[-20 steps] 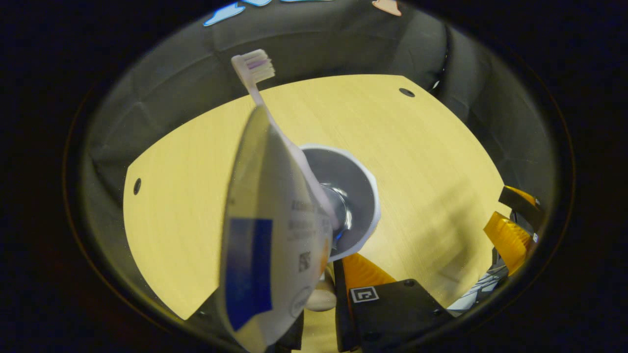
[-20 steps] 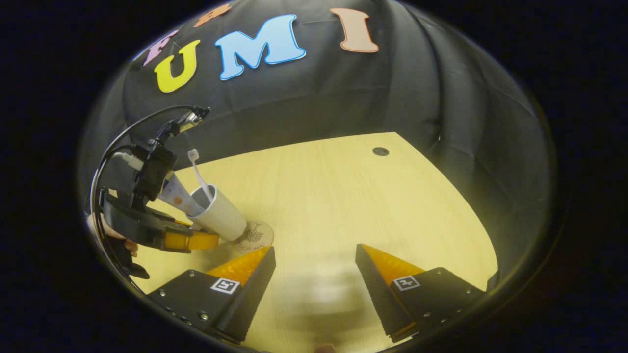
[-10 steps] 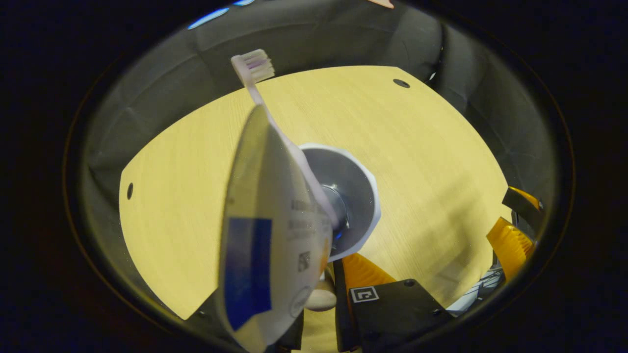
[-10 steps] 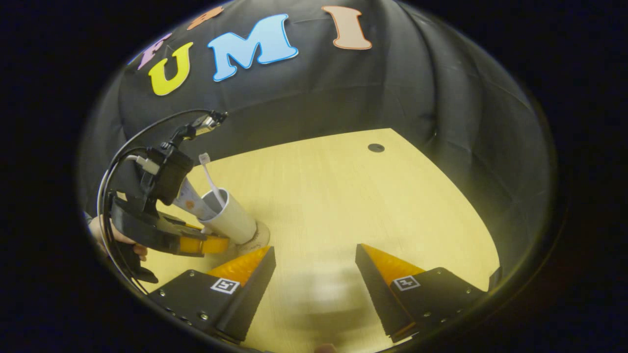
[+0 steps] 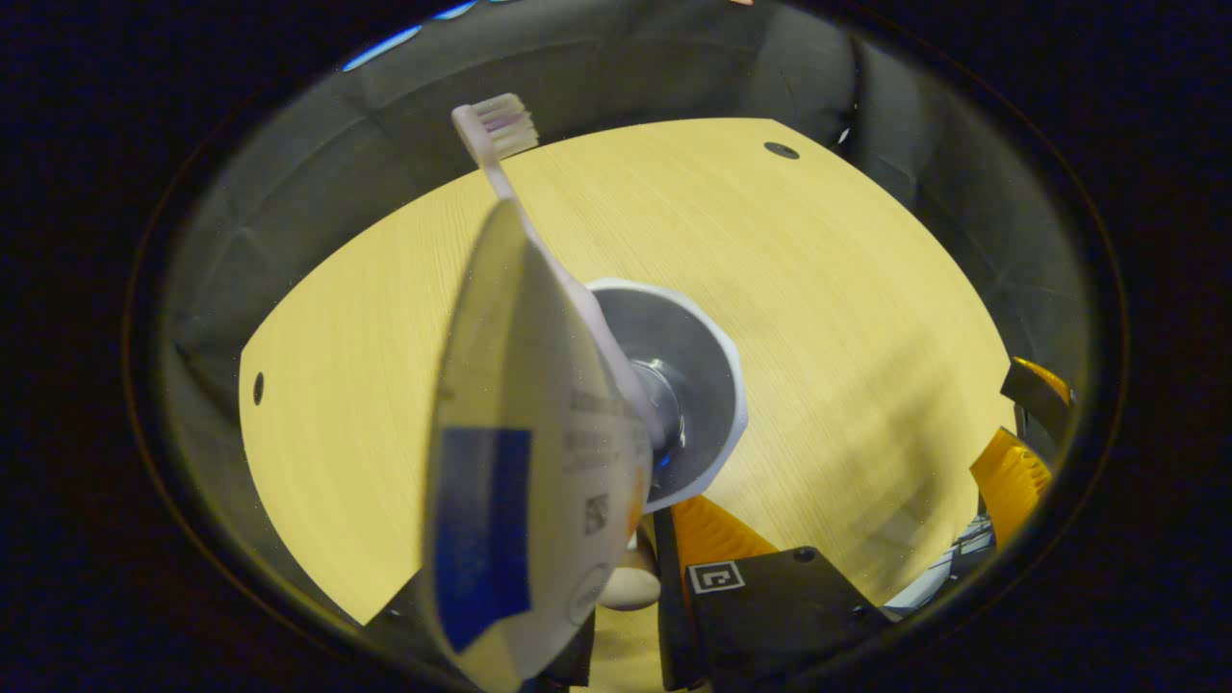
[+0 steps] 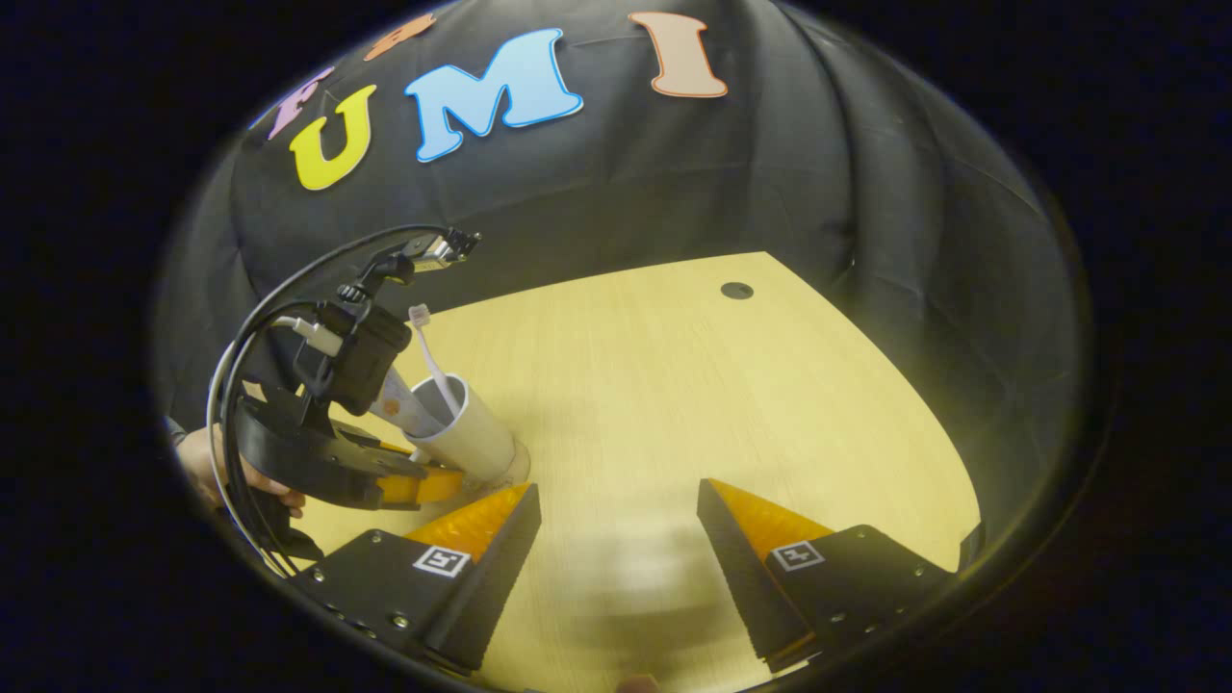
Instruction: Put the toothbrush and toothpaste on the desktop into the cup, then pick up the cup and place it on the coaster on the desktop.
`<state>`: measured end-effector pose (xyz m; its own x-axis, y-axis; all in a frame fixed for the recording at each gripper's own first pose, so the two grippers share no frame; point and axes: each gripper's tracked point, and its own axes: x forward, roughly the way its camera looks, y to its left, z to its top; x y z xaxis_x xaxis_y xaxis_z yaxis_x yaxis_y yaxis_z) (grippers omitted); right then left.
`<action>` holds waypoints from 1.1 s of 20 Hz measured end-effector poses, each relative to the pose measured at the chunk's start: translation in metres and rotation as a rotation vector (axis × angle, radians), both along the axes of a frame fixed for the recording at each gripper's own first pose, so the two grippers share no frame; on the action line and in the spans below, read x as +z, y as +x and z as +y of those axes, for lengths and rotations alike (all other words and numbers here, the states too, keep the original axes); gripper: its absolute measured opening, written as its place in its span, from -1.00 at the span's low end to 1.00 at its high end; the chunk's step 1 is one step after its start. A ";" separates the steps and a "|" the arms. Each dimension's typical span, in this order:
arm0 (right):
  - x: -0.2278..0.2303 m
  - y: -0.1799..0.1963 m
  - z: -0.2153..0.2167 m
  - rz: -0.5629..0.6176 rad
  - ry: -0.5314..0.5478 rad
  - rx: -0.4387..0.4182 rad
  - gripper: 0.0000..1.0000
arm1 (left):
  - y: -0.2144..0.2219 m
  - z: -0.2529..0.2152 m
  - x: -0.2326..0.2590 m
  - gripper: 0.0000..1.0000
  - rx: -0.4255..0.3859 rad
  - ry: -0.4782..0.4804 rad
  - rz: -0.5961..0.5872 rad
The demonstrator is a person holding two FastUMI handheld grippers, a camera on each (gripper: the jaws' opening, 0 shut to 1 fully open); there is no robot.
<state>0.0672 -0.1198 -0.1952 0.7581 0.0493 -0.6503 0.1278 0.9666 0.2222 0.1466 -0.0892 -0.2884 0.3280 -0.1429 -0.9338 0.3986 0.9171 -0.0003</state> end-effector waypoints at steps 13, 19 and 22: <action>0.012 -0.008 0.002 -0.047 0.002 0.050 0.95 | -0.013 -0.026 0.024 0.80 0.000 -0.062 -0.097; 0.041 -0.011 0.005 -0.135 -0.020 0.110 0.89 | -0.023 -0.021 0.079 0.90 0.130 -0.157 -0.285; 0.059 -0.015 0.011 -0.188 -0.038 0.151 0.94 | -0.031 -0.015 0.104 0.89 0.202 -0.227 -0.407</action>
